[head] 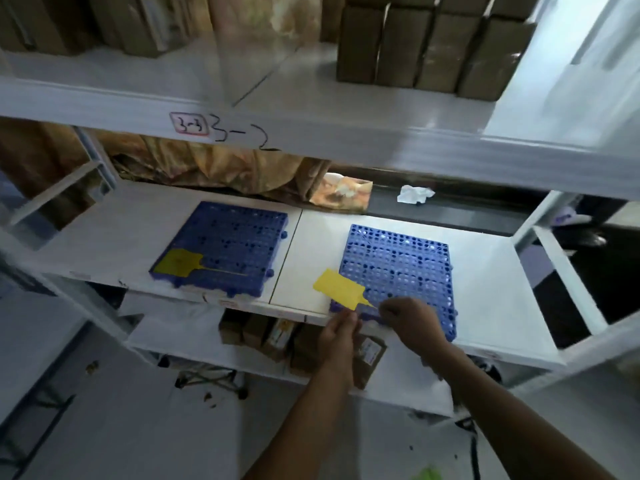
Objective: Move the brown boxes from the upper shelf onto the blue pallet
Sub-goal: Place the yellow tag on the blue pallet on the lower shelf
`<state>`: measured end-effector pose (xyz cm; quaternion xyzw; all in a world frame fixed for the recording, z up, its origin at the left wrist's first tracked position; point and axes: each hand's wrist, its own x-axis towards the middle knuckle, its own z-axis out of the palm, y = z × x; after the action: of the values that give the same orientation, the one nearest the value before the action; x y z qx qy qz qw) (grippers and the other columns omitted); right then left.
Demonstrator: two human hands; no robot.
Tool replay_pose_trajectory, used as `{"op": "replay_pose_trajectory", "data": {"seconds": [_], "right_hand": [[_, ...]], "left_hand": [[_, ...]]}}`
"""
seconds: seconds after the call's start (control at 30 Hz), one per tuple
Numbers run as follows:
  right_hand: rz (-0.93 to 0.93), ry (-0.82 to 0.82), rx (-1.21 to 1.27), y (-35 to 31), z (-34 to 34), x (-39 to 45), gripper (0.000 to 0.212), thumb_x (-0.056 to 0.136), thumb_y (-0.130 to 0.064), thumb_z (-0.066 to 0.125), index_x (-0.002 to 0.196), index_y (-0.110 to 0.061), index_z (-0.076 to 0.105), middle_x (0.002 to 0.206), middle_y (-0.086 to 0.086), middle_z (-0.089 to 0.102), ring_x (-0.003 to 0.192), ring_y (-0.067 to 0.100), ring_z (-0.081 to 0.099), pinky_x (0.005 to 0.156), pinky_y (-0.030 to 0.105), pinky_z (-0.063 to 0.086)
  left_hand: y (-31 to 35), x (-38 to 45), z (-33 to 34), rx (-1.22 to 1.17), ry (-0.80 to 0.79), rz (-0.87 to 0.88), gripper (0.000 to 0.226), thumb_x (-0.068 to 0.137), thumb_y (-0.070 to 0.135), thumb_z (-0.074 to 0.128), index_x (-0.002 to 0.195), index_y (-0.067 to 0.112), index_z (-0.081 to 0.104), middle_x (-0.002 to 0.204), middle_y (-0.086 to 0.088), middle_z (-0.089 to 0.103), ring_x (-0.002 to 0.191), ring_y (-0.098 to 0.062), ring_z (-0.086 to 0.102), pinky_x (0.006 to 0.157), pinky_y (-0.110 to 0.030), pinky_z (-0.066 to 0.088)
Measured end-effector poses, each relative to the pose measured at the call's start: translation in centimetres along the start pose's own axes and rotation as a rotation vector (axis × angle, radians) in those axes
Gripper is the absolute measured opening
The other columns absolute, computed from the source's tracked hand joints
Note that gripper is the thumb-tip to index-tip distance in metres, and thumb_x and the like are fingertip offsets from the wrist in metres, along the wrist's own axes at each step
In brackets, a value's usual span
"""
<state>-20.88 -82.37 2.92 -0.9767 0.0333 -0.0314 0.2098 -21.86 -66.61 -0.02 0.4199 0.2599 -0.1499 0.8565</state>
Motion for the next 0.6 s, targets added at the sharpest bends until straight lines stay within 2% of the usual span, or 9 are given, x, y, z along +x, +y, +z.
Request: {"op": "replay_pose_trajectory", "data": {"seconds": [0.03, 0.1, 0.17, 0.27, 0.33, 0.4, 0.43, 0.5, 0.6], "right_hand": [[0.006, 0.008, -0.031, 1.3, -0.4, 0.6, 0.011, 0.091, -0.022, 0.074, 0.08, -0.019, 0.076, 0.06, -0.006, 0.054, 0.062, 0.005, 0.063, 0.048, 0.014, 0.03], [-0.001, 0.009, -0.085, 4.0, -0.7, 1.9, 0.013, 0.091, -0.021, 0.072, 0.078, -0.019, 0.074, 0.063, 0.003, 0.064, 0.063, 0.014, 0.067, 0.048, 0.021, 0.026], [-0.015, -0.015, -0.126, 5.8, -0.5, 3.0, 0.016, 0.091, -0.018, 0.071, 0.076, -0.018, 0.074, 0.069, 0.003, 0.071, 0.067, 0.023, 0.071, 0.053, 0.022, 0.027], [-0.016, -0.074, -0.164, 6.8, -0.2, 3.6, 0.019, 0.093, -0.014, 0.067, 0.074, -0.015, 0.072, 0.066, 0.0, 0.062, 0.062, 0.022, 0.064, 0.056, 0.021, 0.029], [-0.016, -0.095, -0.173, 6.8, -0.1, 3.8, 0.022, 0.091, -0.01, 0.067, 0.07, -0.017, 0.069, 0.064, -0.004, 0.053, 0.058, 0.017, 0.052, 0.05, 0.016, 0.022], [-0.014, -0.116, -0.166, 7.0, 0.1, 4.0, 0.024, 0.09, -0.01, 0.069, 0.069, -0.022, 0.068, 0.066, -0.004, 0.054, 0.059, 0.016, 0.052, 0.05, 0.014, 0.019], [-0.005, -0.123, -0.161, 7.2, 0.2, 4.1, 0.02, 0.091, -0.013, 0.07, 0.074, -0.022, 0.072, 0.071, -0.002, 0.061, 0.064, 0.018, 0.06, 0.053, 0.014, 0.025], [0.038, -0.12, -0.158, 7.1, 0.0, 4.1, 0.009, 0.094, -0.021, 0.071, 0.095, -0.021, 0.08, 0.093, 0.002, 0.074, 0.089, 0.024, 0.072, 0.063, 0.022, 0.037], [0.112, -0.103, -0.165, 5.9, -0.5, 3.8, 0.025, 0.1, -0.031, 0.064, 0.119, -0.019, 0.075, 0.119, 0.005, 0.075, 0.112, 0.028, 0.069, 0.075, 0.031, 0.048]], "left_hand": [[-0.6, 0.4, 0.8, 0.015, 0.02, -0.001, 0.018, 0.097, 0.004, 0.062, 0.114, 0.008, 0.067, 0.094, -0.006, 0.073, 0.082, -0.015, 0.067, 0.07, -0.028, 0.053], [-1.8, 1.2, 2.4, 0.034, 0.059, 0.011, 0.017, 0.099, 0.006, 0.059, 0.115, 0.009, 0.065, 0.094, -0.006, 0.071, 0.082, -0.015, 0.065, 0.066, -0.025, 0.053], [-2.5, 1.9, 3.2, 0.039, 0.117, 0.015, 0.02, 0.101, 0.007, 0.056, 0.119, 0.007, 0.064, 0.1, -0.008, 0.071, 0.083, -0.015, 0.065, 0.067, -0.025, 0.052], [-2.9, 2.0, 2.9, 0.048, 0.182, 0.0, 0.022, 0.103, 0.008, 0.052, 0.123, 0.007, 0.062, 0.113, -0.011, 0.069, 0.084, -0.015, 0.066, 0.066, -0.024, 0.053], [-2.9, 2.1, 2.5, 0.055, 0.191, 0.0, 0.024, 0.104, 0.009, 0.051, 0.126, 0.006, 0.061, 0.118, -0.012, 0.068, 0.088, -0.017, 0.066, 0.071, -0.027, 0.052], [-2.5, 2.2, 2.2, 0.071, 0.192, 0.003, 0.025, 0.105, 0.009, 0.049, 0.126, 0.005, 0.06, 0.12, -0.012, 0.067, 0.094, -0.021, 0.066, 0.073, -0.029, 0.052], [-2.3, 2.3, 2.1, 0.085, 0.193, 0.009, 0.025, 0.105, 0.009, 0.049, 0.126, 0.005, 0.06, 0.12, -0.012, 0.068, 0.096, -0.022, 0.066, 0.074, -0.029, 0.052], [-1.4, 2.3, 1.6, 0.13, 0.197, 0.025, 0.025, 0.105, 0.01, 0.047, 0.125, 0.005, 0.061, 0.118, -0.011, 0.068, 0.094, -0.021, 0.067, 0.075, -0.03, 0.052], [0.2, 2.4, 0.2, 0.282, 0.184, 0.057, 0.025, 0.106, 0.012, 0.045, 0.122, 0.006, 0.063, 0.113, -0.007, 0.069, 0.097, -0.023, 0.067, 0.077, -0.03, 0.053]]}}
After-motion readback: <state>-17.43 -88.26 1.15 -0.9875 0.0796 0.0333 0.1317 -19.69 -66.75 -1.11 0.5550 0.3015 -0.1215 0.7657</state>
